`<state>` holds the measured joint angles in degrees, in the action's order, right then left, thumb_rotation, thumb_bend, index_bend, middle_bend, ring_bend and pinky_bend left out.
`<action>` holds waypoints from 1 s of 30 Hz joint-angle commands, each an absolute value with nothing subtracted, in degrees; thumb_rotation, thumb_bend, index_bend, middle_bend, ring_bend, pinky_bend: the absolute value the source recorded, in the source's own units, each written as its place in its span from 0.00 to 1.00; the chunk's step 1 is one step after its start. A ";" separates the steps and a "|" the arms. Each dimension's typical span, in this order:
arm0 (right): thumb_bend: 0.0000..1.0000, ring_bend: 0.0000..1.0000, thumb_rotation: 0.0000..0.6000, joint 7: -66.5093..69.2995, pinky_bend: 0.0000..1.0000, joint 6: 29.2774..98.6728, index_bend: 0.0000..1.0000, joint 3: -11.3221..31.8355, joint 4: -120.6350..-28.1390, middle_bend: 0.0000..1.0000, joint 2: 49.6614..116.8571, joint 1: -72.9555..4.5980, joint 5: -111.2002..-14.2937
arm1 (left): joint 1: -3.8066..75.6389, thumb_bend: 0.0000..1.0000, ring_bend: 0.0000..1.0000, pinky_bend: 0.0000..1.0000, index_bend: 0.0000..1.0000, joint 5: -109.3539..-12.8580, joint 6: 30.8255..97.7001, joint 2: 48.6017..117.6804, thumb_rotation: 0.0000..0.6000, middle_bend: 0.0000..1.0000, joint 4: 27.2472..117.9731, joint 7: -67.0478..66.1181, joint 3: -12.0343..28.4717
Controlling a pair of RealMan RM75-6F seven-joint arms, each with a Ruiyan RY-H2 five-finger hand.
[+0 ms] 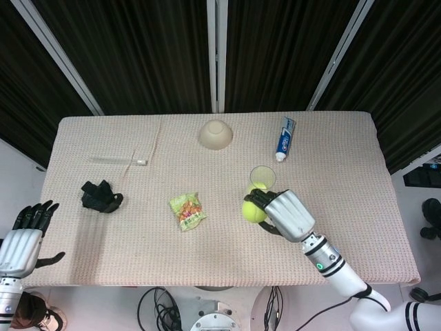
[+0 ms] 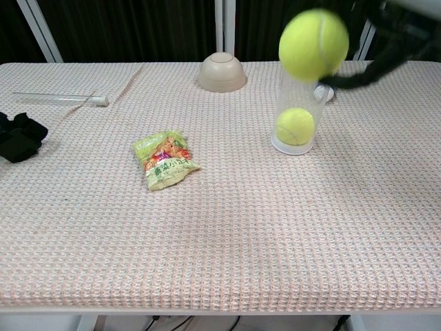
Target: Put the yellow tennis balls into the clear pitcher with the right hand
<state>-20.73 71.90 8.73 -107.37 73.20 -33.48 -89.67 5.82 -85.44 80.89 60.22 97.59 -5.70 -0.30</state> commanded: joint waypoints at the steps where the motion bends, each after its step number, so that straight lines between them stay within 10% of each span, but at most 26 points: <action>1: 0.34 0.61 1.00 -22.06 0.87 75.54 0.78 13.99 -106.35 0.62 72.86 -33.20 -87.44 | 5.84 0.08 0.00 0.00 0.00 -85.48 80.74 60.23 1.00 0.00 97.65 -6.00 -0.41; 22: 0.32 0.56 1.00 -27.66 0.80 67.23 0.68 15.36 -98.03 0.57 76.94 -37.30 -73.91 | 5.69 0.07 0.00 0.00 0.00 -86.39 81.90 60.58 1.00 0.00 96.76 -5.96 -0.23; 30: 0.19 0.04 1.00 -24.58 0.25 65.51 0.11 15.45 -98.29 0.13 76.64 -37.85 -72.16 | 5.42 0.08 0.00 0.00 0.00 -86.04 82.59 60.79 1.00 0.00 96.64 -5.85 0.13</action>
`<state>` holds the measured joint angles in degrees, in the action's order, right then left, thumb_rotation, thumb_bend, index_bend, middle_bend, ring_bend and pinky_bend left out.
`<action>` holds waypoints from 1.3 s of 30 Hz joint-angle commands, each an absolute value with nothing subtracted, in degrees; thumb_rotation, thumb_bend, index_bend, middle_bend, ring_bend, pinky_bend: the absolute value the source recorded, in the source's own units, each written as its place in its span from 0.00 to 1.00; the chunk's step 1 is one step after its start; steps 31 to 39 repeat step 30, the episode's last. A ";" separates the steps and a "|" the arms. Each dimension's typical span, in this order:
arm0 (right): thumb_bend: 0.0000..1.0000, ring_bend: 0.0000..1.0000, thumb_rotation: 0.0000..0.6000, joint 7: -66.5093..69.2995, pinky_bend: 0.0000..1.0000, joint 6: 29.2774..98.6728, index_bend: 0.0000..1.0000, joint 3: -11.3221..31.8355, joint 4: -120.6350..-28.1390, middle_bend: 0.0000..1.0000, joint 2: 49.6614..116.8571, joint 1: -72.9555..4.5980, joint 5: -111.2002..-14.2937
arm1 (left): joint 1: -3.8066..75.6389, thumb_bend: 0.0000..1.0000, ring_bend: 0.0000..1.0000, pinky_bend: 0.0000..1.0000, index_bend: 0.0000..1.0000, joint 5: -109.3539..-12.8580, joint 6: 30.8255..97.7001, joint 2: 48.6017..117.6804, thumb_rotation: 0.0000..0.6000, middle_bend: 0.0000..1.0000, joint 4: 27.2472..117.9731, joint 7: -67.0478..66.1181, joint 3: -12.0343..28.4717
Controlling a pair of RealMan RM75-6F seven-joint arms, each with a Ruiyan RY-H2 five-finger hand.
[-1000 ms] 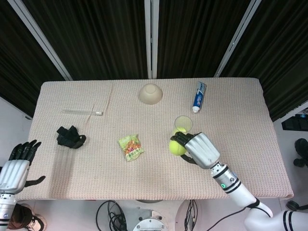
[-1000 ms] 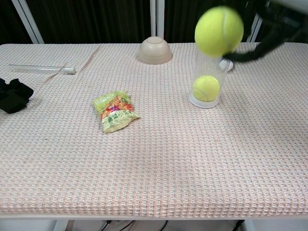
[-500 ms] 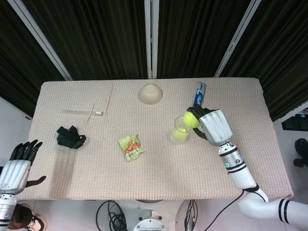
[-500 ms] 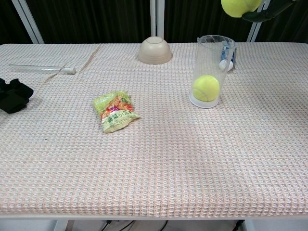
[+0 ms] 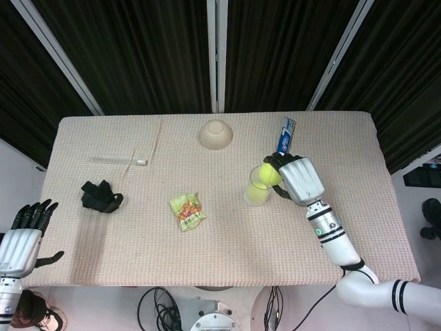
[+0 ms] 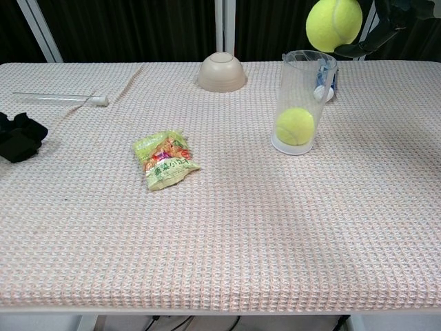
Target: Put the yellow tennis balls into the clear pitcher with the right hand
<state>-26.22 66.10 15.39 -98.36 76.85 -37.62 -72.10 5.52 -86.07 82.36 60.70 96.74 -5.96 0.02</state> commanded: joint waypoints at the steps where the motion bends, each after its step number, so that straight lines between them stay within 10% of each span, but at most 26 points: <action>1: 0.18 0.01 1.00 -23.78 0.20 65.35 0.04 15.45 -98.26 0.08 76.50 -37.94 -72.41 | 5.39 0.08 0.00 0.00 0.00 -86.00 82.63 60.84 1.00 0.00 96.58 -5.87 0.15; 11: 0.18 0.00 1.00 -19.53 0.17 67.82 0.00 14.22 -100.14 0.02 74.00 -36.37 -76.31 | 5.23 0.09 0.00 0.00 0.00 -86.23 82.74 60.61 1.00 0.00 97.01 -6.10 -0.02; 22: 0.16 0.00 1.00 -12.05 0.00 92.90 0.00 0.91 -89.52 0.00 70.18 -14.02 -87.43 | 4.95 0.09 0.00 0.00 0.00 -88.33 84.95 61.61 1.00 0.00 94.19 -4.58 0.25; 39: 0.15 0.00 1.00 -9.57 0.00 93.61 0.00 -1.00 -86.66 0.00 68.91 -6.18 -80.82 | 5.76 0.08 0.00 0.00 0.00 -88.70 83.92 62.85 1.00 0.00 92.54 -4.56 0.34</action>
